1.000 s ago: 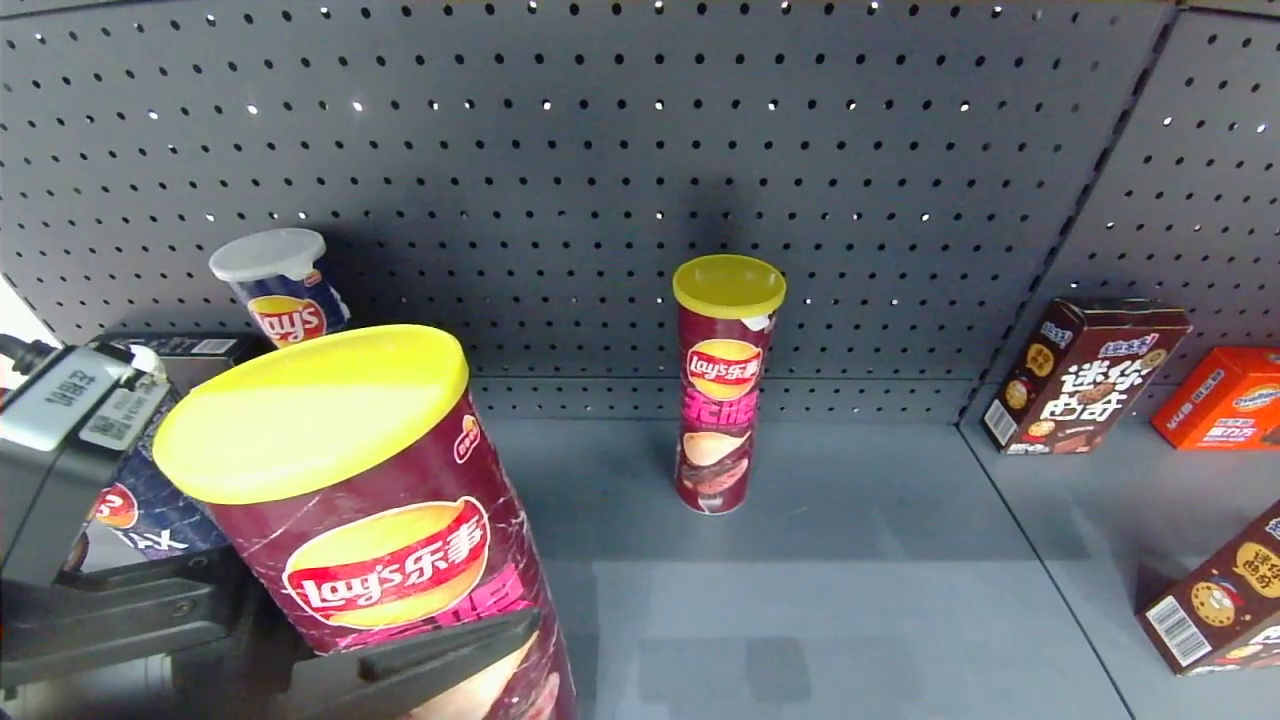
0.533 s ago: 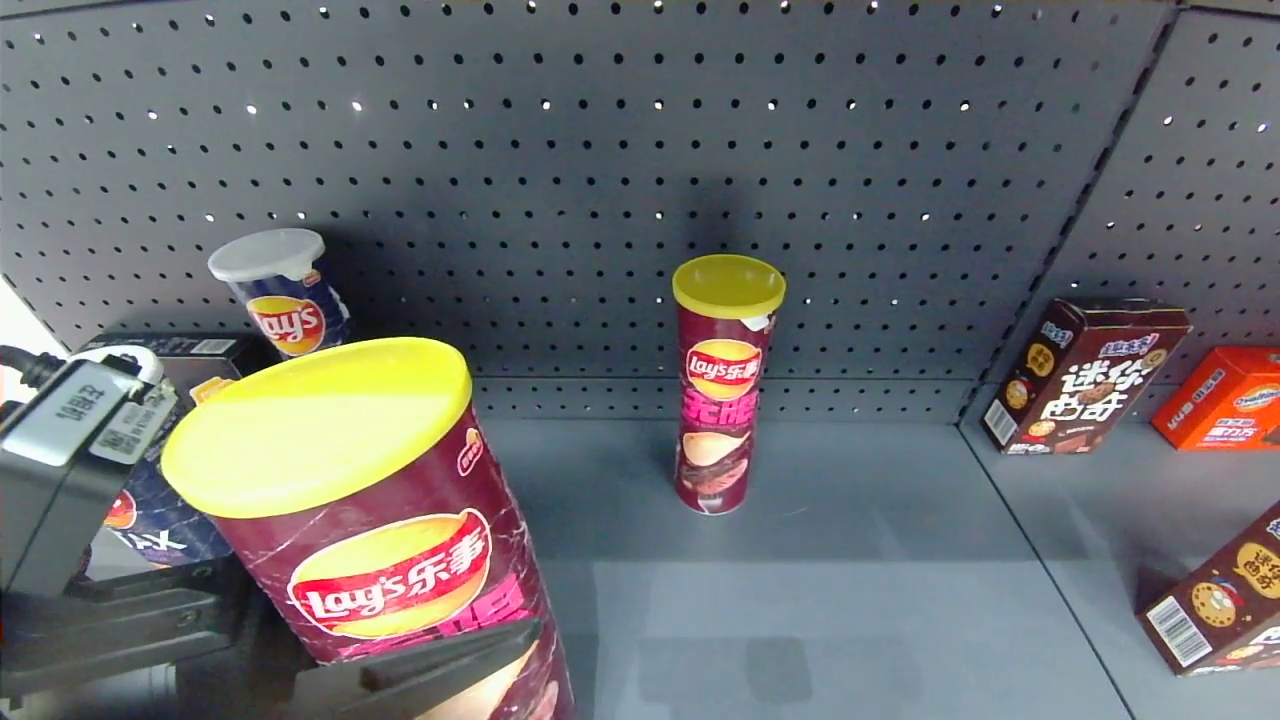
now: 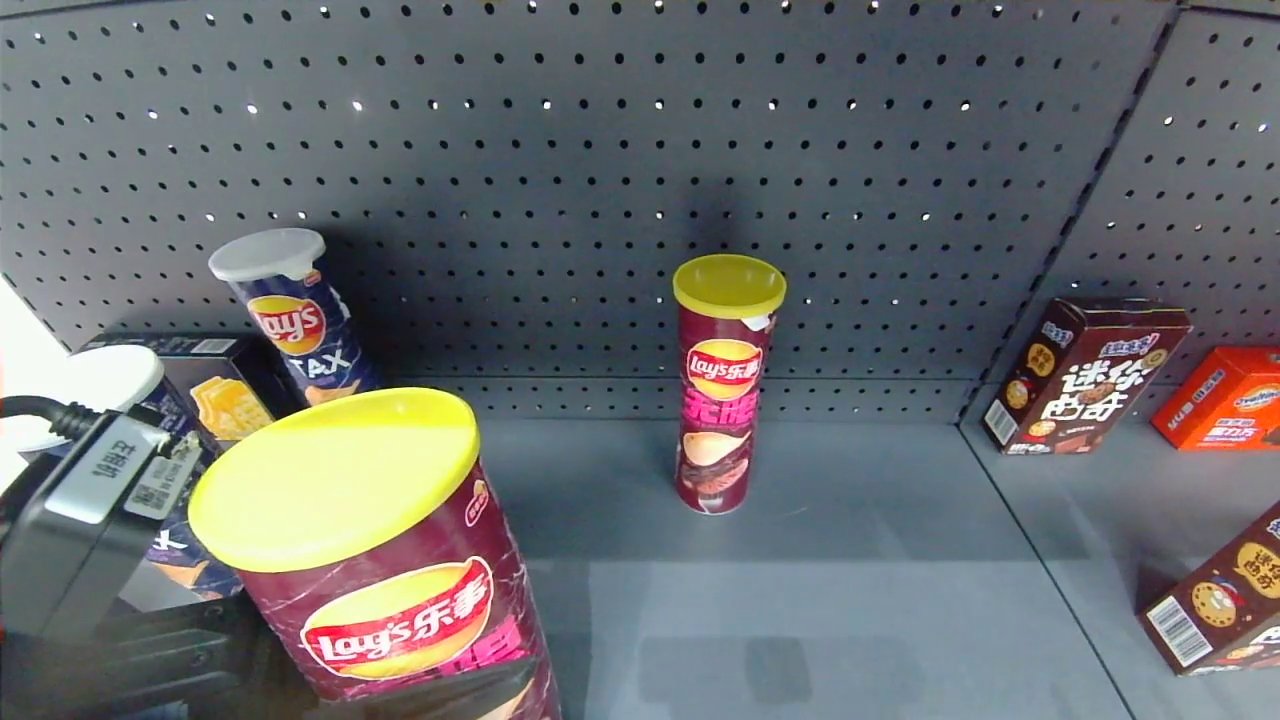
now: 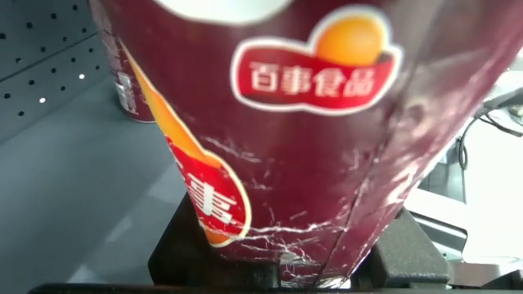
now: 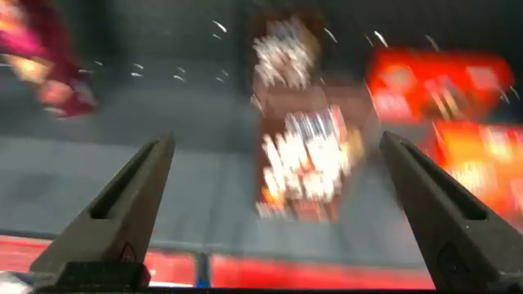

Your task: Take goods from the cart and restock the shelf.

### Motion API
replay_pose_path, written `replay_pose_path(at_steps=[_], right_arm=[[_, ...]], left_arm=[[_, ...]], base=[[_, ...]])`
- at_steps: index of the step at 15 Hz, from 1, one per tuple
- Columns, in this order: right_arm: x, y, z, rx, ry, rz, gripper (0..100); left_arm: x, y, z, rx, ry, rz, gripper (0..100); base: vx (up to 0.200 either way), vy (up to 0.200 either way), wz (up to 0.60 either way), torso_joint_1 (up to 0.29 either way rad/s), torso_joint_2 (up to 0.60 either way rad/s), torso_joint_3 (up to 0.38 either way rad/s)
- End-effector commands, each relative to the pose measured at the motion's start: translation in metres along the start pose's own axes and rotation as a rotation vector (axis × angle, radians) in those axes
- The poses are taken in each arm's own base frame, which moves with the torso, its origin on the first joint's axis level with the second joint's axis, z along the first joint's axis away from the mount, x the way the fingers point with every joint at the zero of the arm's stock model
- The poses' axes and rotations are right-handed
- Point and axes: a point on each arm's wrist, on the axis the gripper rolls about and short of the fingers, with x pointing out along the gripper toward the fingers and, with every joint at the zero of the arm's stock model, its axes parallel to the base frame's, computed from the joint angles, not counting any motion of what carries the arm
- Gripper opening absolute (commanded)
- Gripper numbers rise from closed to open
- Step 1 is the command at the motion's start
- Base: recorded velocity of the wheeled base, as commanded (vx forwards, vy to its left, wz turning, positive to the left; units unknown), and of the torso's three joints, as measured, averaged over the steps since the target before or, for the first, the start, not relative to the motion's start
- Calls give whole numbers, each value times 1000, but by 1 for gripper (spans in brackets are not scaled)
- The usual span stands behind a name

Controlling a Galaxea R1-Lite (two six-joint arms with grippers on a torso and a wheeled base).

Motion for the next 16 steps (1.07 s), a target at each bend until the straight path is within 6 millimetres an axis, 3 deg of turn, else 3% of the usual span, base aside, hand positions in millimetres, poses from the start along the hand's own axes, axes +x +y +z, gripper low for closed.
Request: replay_pose_path(at_steps=[1, 8, 11, 16], right_arm=[[38, -2, 34, -13, 77, 160, 100], [116, 25, 60, -85, 208, 537, 100], [144, 40, 66, -95, 252, 583, 100], [174, 58, 68, -152, 281, 631, 100]], left_arm=[[0, 0, -1, -3, 4, 1, 0], [1, 1, 0, -4, 4, 4, 0], [-1, 0, -2, -8, 9, 9, 0], [-1, 0, -3, -10, 12, 8, 0]], base=[[0, 0, 0, 0, 0, 0], [0, 0, 0, 0, 0, 0], [0, 0, 0, 0, 0, 0], [0, 0, 0, 0, 0, 0]])
